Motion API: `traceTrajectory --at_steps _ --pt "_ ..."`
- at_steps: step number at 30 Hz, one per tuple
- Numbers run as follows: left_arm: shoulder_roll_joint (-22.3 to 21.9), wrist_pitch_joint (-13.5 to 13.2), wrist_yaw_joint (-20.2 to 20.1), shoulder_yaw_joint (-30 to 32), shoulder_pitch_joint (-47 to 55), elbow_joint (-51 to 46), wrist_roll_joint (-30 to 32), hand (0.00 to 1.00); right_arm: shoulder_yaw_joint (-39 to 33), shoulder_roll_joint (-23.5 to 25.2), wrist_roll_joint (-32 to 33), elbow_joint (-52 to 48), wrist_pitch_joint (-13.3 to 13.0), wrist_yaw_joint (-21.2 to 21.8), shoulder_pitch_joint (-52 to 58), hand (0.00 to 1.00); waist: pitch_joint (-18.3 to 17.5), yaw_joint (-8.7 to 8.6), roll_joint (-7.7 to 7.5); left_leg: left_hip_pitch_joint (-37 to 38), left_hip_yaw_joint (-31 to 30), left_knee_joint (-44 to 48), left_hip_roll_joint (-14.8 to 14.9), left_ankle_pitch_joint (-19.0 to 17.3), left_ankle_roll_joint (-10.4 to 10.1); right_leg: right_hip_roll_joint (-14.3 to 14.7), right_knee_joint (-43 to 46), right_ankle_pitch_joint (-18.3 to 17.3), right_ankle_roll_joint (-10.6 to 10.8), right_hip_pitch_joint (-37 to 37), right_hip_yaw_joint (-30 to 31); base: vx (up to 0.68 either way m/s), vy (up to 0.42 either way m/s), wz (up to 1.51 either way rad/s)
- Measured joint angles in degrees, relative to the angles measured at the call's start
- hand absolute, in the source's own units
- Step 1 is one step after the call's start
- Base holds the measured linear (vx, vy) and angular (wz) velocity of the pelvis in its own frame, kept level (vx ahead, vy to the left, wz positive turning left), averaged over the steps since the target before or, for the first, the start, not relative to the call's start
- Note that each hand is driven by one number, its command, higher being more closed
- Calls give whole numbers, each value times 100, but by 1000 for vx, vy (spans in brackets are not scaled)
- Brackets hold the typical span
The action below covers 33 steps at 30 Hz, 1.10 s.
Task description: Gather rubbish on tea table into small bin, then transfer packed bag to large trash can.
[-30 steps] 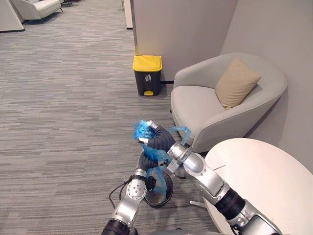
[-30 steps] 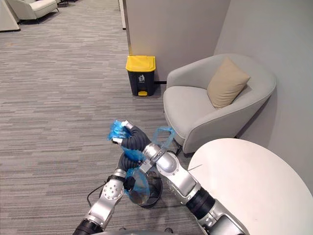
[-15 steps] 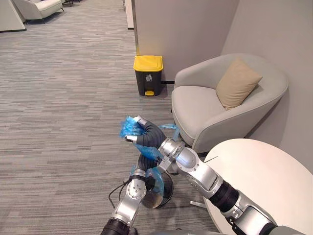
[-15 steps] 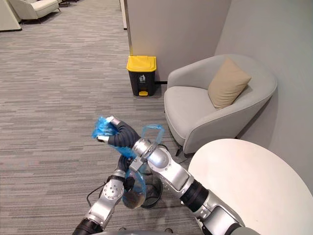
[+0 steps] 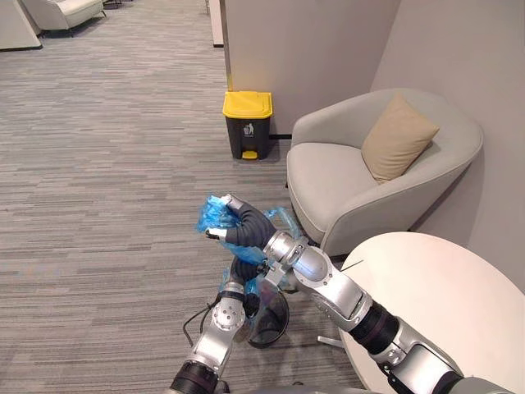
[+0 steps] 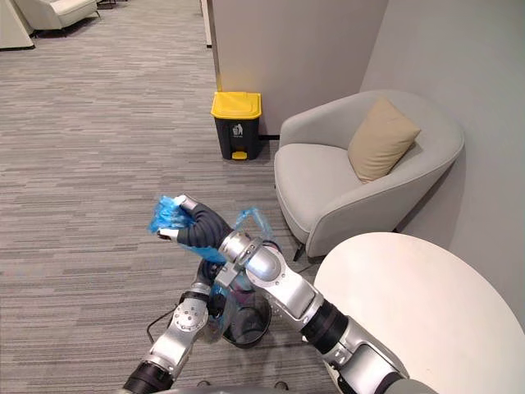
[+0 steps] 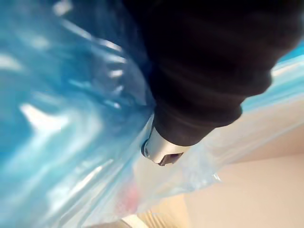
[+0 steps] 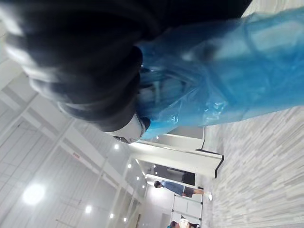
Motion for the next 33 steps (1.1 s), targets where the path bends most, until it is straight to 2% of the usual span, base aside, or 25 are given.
traceTrajectory --at_steps 6,11,16,23,28,33 --pt "-1 18 -105 110 144 9 -151 100 -350 73 -595 -6 -105 62 366 0 29 -4 -17 4 38 -3 -1 -12 -13 0 -8 -1 2 -11 41 2 4 -3" --pt "2 31 -145 424 252 3 -286 100 -450 -76 -1045 -5 -223 105 831 0 97 -9 -57 0 63 -4 -1 -17 -19 -1 -7 -4 5 -27 63 2 7 -2" --pt "109 31 -226 590 257 1 -296 100 -665 -537 -1973 1 -269 91 1061 0 183 -3 -98 -5 85 -16 -11 -18 -17 -11 1 -14 21 -48 84 0 0 0" --pt "204 29 -225 967 390 2 -293 100 -1244 -1116 -2885 12 -302 -19 1493 0 225 1 -86 -5 88 -2 -8 -19 -17 -5 2 -10 15 -49 90 0 0 0" --pt "213 29 -226 1294 568 2 -292 100 -1906 -1091 -2975 -8 -385 -176 2043 0 257 1 -85 -10 93 -6 -8 -22 -16 -6 2 -16 23 -60 97 0 0 0" --pt "210 34 -229 1829 914 4 -292 100 -2960 -641 -2941 -28 -393 -424 2675 0 312 -28 -65 -16 98 -13 -10 -28 -16 -11 1 -30 42 -71 101 0 0 0"
